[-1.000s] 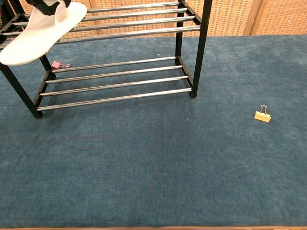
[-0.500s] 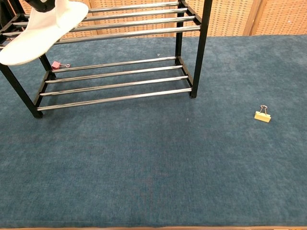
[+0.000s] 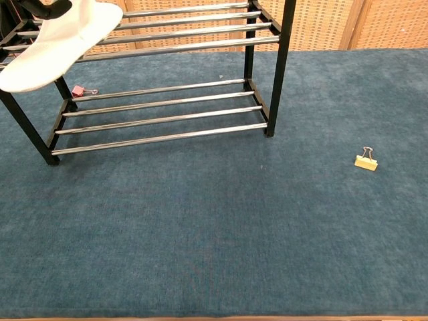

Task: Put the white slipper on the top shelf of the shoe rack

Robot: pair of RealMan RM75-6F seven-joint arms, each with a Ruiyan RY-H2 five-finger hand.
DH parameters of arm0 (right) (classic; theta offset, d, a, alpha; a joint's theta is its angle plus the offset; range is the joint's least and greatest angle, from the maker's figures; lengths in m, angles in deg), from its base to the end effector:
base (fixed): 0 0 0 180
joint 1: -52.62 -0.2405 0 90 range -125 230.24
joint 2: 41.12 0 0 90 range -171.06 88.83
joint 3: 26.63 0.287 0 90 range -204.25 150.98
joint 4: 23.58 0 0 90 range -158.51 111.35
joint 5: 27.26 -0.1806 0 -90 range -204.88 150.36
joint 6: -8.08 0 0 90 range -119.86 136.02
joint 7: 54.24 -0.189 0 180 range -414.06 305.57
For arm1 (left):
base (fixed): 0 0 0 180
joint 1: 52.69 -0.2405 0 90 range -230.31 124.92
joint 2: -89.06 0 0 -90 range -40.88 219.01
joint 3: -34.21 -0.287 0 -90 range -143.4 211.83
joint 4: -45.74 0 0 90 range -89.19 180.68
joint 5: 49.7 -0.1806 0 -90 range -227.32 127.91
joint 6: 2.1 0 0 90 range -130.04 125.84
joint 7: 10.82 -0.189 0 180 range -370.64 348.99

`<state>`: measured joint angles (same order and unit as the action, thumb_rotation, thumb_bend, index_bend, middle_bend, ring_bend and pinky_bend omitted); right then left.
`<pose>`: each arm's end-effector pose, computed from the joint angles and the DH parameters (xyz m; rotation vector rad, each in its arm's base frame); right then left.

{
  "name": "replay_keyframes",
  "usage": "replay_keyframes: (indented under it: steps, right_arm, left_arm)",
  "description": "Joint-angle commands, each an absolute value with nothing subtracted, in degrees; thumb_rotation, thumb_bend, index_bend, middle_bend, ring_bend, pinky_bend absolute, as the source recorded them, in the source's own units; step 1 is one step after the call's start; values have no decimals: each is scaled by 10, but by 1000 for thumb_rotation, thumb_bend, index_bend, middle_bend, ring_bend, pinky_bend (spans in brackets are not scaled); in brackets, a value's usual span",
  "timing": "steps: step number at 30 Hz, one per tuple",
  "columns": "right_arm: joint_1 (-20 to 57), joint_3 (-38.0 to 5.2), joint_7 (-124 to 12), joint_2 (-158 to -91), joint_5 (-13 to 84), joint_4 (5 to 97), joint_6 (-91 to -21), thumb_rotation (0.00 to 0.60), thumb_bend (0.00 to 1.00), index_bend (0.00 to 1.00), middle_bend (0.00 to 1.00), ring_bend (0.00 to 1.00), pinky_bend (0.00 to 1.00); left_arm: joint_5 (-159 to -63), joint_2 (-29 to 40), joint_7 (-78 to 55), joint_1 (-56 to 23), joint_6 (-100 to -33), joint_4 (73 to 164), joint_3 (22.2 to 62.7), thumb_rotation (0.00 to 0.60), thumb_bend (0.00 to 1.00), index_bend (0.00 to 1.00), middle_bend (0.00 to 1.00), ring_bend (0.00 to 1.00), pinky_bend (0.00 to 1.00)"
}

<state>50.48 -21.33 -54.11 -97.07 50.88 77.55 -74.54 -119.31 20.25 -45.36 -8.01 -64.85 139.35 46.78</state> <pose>-0.3353 -0.2146 0.2423 1.2470 -0.9925 0.8227 -0.1274 0.4249 0.1453 -1.7836 -0.3131 -0.8364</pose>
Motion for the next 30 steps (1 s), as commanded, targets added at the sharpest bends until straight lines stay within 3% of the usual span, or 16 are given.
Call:
replay_keyframes:
  steps: [1, 30]
  right_arm:
    - [505, -213, -541, -971, 509, 776, -746, 600, 0, 0, 0, 0, 0]
    - [509, -213, -553, -964, 511, 779, -751, 600, 0, 0, 0, 0, 0]
  left_arm:
    - [-1207, 207, -445, -85, -655, 1399, 461, 600, 483, 316, 192, 82, 365]
    - [-1292, 212, -437, -97, -675, 1477, 430, 600, 445, 316, 191, 77, 359]
